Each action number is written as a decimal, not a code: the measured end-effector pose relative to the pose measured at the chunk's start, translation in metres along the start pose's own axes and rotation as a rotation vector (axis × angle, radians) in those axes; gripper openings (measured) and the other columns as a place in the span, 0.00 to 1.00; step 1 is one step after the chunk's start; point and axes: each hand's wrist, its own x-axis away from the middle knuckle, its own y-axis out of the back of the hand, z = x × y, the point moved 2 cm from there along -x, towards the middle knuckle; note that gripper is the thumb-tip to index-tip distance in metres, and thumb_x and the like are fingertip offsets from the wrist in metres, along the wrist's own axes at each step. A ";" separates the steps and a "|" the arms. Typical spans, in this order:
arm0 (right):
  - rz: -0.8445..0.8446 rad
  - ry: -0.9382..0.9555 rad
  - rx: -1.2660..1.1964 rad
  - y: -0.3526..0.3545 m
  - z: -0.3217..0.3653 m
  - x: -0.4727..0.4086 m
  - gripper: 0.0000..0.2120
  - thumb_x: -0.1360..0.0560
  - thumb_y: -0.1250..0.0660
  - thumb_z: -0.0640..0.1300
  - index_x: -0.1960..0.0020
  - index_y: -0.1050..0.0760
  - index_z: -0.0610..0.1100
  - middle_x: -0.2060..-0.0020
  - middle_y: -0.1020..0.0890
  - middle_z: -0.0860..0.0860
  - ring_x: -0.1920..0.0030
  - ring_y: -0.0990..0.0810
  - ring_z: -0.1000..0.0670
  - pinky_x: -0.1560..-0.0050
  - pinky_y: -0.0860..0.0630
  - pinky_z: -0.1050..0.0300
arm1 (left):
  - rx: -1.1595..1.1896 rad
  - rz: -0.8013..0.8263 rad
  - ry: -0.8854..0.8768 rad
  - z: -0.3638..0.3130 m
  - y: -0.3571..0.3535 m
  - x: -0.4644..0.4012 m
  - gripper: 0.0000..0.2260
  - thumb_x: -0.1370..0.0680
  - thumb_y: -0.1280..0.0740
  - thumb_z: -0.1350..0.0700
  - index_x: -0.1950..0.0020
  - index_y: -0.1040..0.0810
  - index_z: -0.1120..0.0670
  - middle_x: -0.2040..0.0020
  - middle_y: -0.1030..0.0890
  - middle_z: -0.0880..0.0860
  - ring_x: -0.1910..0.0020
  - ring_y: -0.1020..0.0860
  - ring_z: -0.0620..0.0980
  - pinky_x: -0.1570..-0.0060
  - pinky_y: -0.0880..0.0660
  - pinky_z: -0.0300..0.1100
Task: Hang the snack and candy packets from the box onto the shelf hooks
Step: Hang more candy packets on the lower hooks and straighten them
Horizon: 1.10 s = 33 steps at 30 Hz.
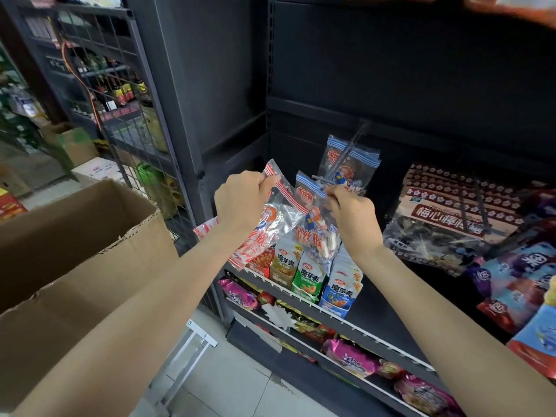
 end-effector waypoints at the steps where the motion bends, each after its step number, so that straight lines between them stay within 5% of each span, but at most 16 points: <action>1: 0.009 0.006 0.028 -0.002 -0.002 -0.001 0.11 0.26 0.36 0.27 0.43 0.25 0.31 0.63 0.19 0.39 0.64 0.19 0.41 0.60 0.20 0.45 | -0.005 0.006 -0.004 -0.001 0.000 0.000 0.16 0.20 0.41 0.44 0.64 0.30 0.52 0.73 0.35 0.44 0.75 0.35 0.44 0.72 0.43 0.32; 8: 0.000 -0.087 0.083 -0.006 -0.015 -0.018 0.16 0.27 0.38 0.23 0.44 0.24 0.33 0.67 0.22 0.43 0.67 0.23 0.44 0.66 0.28 0.53 | -0.045 0.006 -0.044 -0.006 -0.002 -0.006 0.20 0.21 0.43 0.42 0.67 0.30 0.53 0.75 0.35 0.46 0.75 0.33 0.45 0.74 0.41 0.35; 12: -0.026 -0.180 0.077 -0.009 -0.027 -0.035 0.20 0.25 0.41 0.26 0.36 0.27 0.37 0.54 0.19 0.40 0.57 0.20 0.40 0.58 0.22 0.45 | -0.040 0.034 -0.044 -0.009 -0.001 -0.011 0.23 0.21 0.43 0.41 0.73 0.37 0.52 0.76 0.35 0.47 0.76 0.32 0.46 0.75 0.41 0.36; 16: 0.027 -0.252 0.062 -0.009 -0.044 -0.054 0.23 0.23 0.43 0.28 0.30 0.33 0.40 0.39 0.27 0.39 0.43 0.24 0.38 0.48 0.24 0.45 | -0.003 0.070 -0.059 -0.010 -0.001 -0.013 0.25 0.21 0.42 0.41 0.74 0.40 0.51 0.77 0.36 0.48 0.77 0.34 0.46 0.75 0.42 0.36; 26: 0.145 -0.428 -0.028 -0.009 -0.051 -0.077 0.18 0.23 0.41 0.34 0.33 0.30 0.40 0.31 0.39 0.37 0.31 0.39 0.37 0.35 0.34 0.48 | 0.216 0.195 -0.076 -0.006 -0.006 -0.011 0.22 0.23 0.39 0.41 0.73 0.35 0.51 0.75 0.31 0.48 0.74 0.29 0.46 0.71 0.35 0.33; 30: -0.086 -0.351 -0.151 0.001 -0.032 -0.045 0.12 0.22 0.40 0.35 0.40 0.24 0.39 0.39 0.29 0.42 0.41 0.30 0.46 0.47 0.34 0.63 | 0.352 0.217 -0.059 -0.006 -0.009 -0.005 0.24 0.24 0.36 0.43 0.75 0.39 0.51 0.77 0.36 0.48 0.77 0.35 0.46 0.71 0.38 0.35; 33: -0.005 -0.386 -0.463 0.006 -0.020 -0.029 0.09 0.20 0.40 0.38 0.52 0.21 0.43 0.56 0.19 0.51 0.57 0.21 0.55 0.54 0.25 0.65 | 0.489 0.241 -0.023 -0.010 -0.014 -0.002 0.25 0.23 0.35 0.46 0.75 0.42 0.52 0.78 0.40 0.47 0.79 0.38 0.45 0.71 0.41 0.36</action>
